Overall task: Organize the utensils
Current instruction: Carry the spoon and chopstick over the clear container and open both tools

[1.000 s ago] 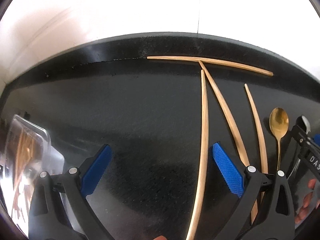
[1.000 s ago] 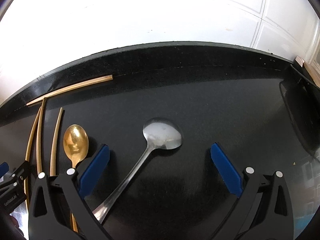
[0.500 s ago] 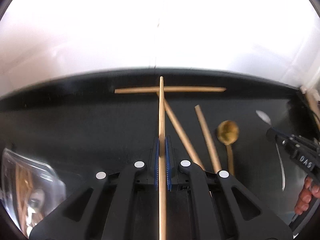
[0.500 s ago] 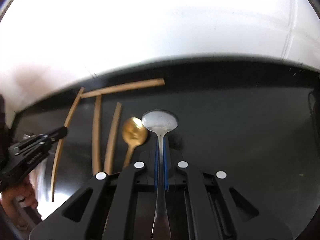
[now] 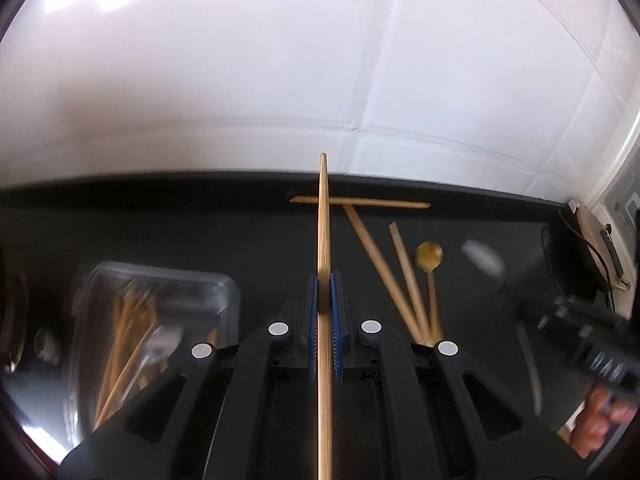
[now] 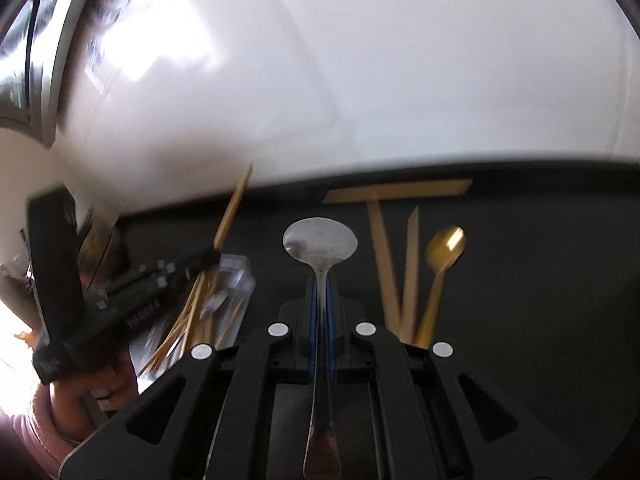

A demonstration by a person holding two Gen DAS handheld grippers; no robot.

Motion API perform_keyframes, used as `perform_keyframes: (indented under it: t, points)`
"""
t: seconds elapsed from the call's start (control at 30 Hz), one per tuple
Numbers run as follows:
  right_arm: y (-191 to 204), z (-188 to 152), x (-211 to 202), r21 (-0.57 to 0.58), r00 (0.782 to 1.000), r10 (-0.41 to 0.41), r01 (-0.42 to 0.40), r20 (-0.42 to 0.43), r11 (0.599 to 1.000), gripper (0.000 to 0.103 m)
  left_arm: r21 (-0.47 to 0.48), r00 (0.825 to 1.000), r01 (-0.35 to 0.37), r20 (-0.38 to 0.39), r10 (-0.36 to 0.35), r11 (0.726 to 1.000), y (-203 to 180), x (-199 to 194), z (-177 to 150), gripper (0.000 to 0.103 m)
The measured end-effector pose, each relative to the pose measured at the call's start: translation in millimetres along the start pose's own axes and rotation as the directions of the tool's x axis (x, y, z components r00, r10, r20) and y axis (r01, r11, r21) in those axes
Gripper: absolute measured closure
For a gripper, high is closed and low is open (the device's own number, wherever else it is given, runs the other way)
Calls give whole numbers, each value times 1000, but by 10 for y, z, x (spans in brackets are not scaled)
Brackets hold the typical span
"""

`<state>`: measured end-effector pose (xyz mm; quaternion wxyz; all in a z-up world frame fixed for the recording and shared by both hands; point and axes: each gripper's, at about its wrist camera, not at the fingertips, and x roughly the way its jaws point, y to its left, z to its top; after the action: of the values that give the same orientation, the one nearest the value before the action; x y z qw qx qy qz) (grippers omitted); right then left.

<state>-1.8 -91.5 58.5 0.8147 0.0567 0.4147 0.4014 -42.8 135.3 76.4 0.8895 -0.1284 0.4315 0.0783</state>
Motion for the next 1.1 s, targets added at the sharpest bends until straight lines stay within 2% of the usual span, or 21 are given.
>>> perform_keyframes:
  t: [0.23,0.37,0.53,0.8,1.1]
  points:
    - [933,-193,222,-160,997,78,-80,-22,984,98,-57,998,-65,-24,64,996,733,-317,-287,98]
    - [1374,-170,522,-201,992,98,-111,-74,973,98,-98,996,-90,-30,87,991,1138,-447,-453,98]
    - [1824,-254,715,-233,991,96,-115,-92,966,98,-131,996,-90,-39,86,987,1534,-595,-612,98]
    - [2110,-301,1040,-227,990,53,-83,-134,970,98,-154,997,-64,-59,55,986,1978,-583,-704,98]
    - [2238,-361,1264,-193,989,4,-33,-150,981,98,-142,996,-9,-87,-3,990,2121,-473,-738,98]
